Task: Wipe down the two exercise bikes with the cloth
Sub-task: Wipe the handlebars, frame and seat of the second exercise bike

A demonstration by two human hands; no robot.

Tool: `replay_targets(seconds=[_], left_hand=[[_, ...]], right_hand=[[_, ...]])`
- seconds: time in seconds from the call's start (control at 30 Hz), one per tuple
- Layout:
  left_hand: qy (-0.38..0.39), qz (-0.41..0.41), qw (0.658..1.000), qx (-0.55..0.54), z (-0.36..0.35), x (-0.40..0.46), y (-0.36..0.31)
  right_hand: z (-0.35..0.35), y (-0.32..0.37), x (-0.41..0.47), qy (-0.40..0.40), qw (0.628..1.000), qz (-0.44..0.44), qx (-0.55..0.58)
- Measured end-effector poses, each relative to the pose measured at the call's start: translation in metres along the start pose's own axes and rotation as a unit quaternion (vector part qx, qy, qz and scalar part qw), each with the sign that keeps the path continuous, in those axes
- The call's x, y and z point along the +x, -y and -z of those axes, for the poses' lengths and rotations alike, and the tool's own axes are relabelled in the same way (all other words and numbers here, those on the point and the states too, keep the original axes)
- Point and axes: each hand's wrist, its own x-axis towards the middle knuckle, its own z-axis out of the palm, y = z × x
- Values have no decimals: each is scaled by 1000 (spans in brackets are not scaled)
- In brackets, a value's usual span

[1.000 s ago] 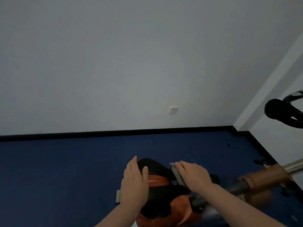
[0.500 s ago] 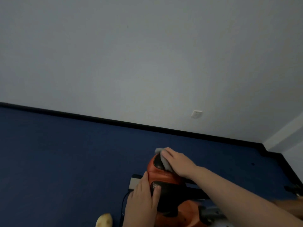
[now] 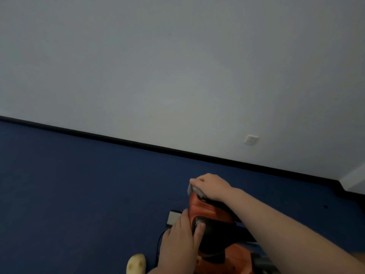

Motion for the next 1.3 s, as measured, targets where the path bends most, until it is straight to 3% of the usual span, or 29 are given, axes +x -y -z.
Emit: replay_targets(seconds=[0.1, 0.2, 0.33, 0.43, 0.63, 0.8, 0.93, 1.03, 1.13, 1.3], left_hand=[[-14, 0, 999, -36, -2, 0, 2], [-13, -1, 998, -59, -4, 2, 1], [-33, -32, 995, -85, -3, 0, 0], [-61, -95, 988, -104, 2, 14, -11], [-69, -77, 986, -131, -3, 40, -26], [-84, -88, 977, -173, -8, 41, -23], [-75, -91, 980, -161, -7, 40, -20], [-67, -90, 981, -157, -6, 41, -22], [-63, -88, 981, -159, -8, 42, -22], [-49, -94, 978, -178, -9, 42, -18]], right_hand=[[-24, 2, -19, -98, 987, 74, -108], [-28, -12, -35, -146, 975, 135, -100], [-32, -39, -53, -168, 985, 26, -7], [-32, -68, -79, -181, 982, -18, -51], [-31, -58, -74, -161, 972, -74, -158], [-41, -23, -49, -271, 957, -99, -34], [-43, -53, -90, -237, 965, -10, -109], [-33, -74, -100, -154, 957, -73, -235], [-26, -47, -74, -125, 963, -163, -176], [-49, -13, -60, -291, 944, -130, -84]])
